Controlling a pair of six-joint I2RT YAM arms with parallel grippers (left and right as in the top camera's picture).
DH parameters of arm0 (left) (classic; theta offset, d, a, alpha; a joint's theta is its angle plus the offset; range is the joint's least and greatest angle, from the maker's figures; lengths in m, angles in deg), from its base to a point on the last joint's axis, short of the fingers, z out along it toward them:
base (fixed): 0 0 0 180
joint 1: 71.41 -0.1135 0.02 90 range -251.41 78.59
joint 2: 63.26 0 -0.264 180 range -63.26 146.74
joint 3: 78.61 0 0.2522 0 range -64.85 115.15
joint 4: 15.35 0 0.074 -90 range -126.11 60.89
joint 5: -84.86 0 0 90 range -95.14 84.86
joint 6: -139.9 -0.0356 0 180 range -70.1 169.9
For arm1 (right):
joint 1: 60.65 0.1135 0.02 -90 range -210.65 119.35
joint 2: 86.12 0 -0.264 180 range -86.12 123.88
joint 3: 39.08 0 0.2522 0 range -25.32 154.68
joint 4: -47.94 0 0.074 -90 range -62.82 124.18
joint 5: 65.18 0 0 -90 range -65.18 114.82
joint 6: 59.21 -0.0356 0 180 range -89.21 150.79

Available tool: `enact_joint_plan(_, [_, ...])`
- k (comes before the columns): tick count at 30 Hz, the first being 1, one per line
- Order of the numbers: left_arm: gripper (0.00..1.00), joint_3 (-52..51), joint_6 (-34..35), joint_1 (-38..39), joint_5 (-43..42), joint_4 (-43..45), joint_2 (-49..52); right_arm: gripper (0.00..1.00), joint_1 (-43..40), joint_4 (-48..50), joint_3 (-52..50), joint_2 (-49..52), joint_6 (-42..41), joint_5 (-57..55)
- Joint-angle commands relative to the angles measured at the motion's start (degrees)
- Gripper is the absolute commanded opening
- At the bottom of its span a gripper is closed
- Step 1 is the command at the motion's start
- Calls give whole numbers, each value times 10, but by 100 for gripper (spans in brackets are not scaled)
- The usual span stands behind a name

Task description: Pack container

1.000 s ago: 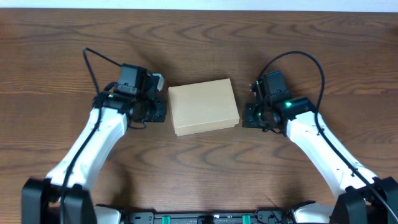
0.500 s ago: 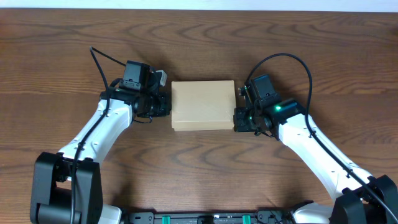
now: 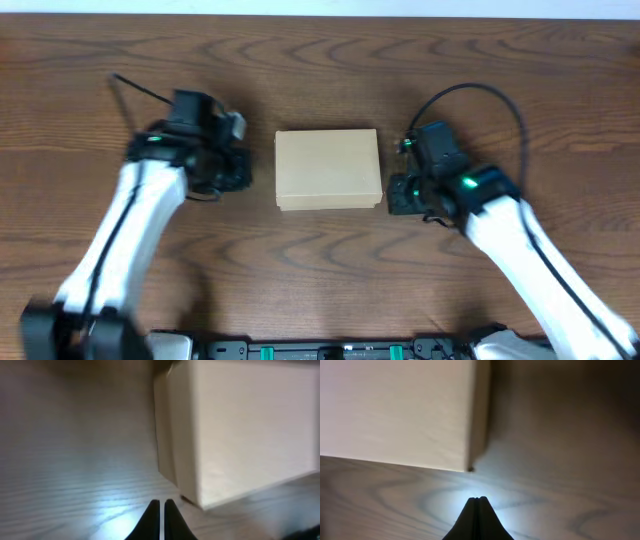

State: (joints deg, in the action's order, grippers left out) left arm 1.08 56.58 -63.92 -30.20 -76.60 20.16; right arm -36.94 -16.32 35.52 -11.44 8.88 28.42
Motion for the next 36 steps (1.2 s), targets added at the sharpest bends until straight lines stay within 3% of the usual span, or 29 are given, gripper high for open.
enact_joint_plan(1, [6, 35, -52, -3, 7, -40, -113, 1, 0, -16, 31, -115, 14, -17])
enact_joint_plan(10, [6, -16, -54, 33, -5, -167, -366, 2, 0, -126, -17, -355, 33, -16])
enact_joint_plan(15, [6, -137, -17, 38, -5, -163, -516, 1, 0, -119, -140, -504, 9, 11])
enact_joint_plan(20, [6, -217, 36, 38, -4, -122, -602, 2, 0, -83, -206, -621, -24, 44])
enact_joint_plan(21, [7, -220, 44, 38, -3, -115, -606, 5, 0, -78, -206, -629, -26, 43])
enact_joint_plan(22, [34, -220, 51, 38, 0, -110, -607, 30, 0, -69, -206, -636, -32, 44])
enact_joint_plan(23, [96, -220, 58, 38, 2, -107, -607, 96, 0, -66, -206, -640, -48, 44])
enact_joint_plan(27, [95, -220, 58, 38, -17, -145, -606, 99, 0, -78, -206, -638, -116, 44])
enact_joint_plan(31, [95, -220, 59, 38, -18, -198, -606, 99, 0, -83, -206, -638, -119, 44])
enact_joint_plan(34, [95, -220, 117, 38, -54, -247, -606, 99, 0, -94, -206, -638, -119, 44])
enact_joint_plan(36, [95, -220, 118, 38, -46, -265, -606, 99, 0, -102, -206, -638, -119, 43])
